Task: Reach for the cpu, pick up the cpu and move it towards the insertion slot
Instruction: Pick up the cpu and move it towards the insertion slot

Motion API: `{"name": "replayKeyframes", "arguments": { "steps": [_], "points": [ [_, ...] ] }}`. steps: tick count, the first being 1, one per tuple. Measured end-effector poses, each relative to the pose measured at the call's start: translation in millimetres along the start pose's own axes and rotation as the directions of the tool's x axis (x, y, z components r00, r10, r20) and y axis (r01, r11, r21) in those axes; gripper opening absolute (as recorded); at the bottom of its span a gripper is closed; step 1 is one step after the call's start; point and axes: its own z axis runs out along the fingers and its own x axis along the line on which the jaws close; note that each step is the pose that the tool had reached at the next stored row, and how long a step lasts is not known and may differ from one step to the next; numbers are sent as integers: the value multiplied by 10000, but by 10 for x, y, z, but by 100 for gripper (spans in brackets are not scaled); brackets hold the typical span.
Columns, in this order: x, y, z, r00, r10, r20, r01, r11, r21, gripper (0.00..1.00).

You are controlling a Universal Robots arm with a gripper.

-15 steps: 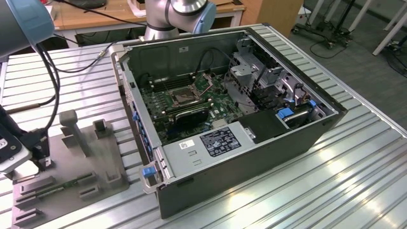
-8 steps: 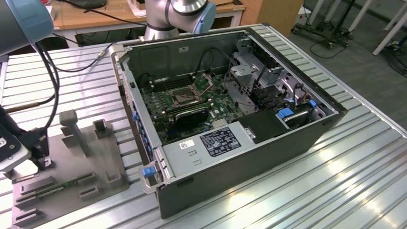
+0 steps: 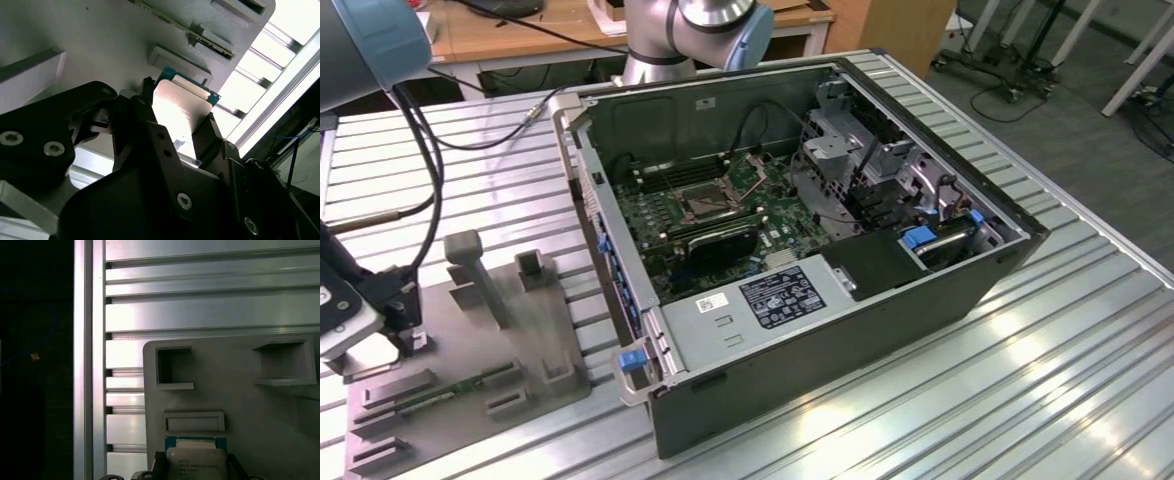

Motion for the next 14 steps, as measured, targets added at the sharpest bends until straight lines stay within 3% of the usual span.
{"name": "replayKeyframes", "arguments": {
  "steps": [14],
  "points": [
    [0,0,-34,10000,0,-1,0,10000,1,55]
  ]
}}
